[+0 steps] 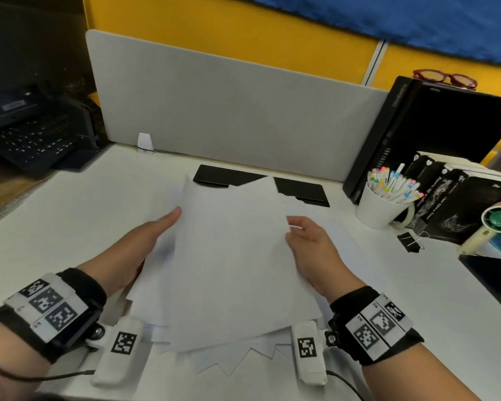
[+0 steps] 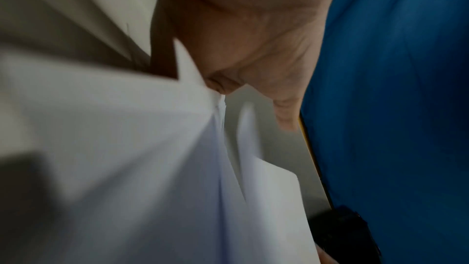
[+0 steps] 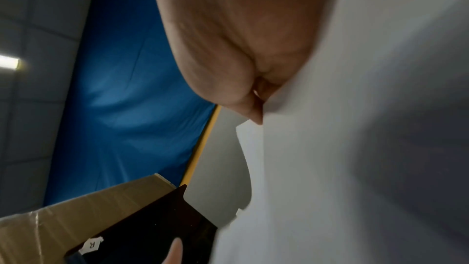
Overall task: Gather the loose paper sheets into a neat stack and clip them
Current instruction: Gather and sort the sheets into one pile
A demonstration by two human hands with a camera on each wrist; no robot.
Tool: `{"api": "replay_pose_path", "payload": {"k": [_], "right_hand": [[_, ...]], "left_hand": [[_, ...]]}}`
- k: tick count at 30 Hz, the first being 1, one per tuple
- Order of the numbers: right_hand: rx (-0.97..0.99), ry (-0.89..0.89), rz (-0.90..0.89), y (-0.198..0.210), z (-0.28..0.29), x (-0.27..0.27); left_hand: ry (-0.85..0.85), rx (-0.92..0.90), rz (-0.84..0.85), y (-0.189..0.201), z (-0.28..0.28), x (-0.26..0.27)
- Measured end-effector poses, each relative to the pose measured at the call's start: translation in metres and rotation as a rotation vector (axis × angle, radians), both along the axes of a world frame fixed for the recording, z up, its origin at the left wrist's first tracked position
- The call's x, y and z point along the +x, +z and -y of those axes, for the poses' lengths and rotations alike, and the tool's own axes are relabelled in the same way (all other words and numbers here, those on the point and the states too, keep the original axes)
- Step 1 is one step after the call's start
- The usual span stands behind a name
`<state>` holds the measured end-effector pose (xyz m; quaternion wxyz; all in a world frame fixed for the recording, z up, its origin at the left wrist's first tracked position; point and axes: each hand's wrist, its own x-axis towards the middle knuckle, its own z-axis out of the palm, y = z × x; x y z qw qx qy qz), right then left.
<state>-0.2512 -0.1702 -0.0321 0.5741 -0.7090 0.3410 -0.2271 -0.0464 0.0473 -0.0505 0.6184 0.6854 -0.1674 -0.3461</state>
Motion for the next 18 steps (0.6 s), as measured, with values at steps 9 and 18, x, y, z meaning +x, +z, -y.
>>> {"api": "replay_pose_path", "payload": {"k": [9,18], "right_hand": [[0.065,-0.109,0.026,0.004,-0.004,-0.001],[0.038,0.056,0.355,0.03,-0.014,-0.004]], "left_hand": [[-0.002,-0.146,0.238,0.006,0.004,-0.023],[0.011,-0.437,0.427,0.048,0.005,-0.028]]}}
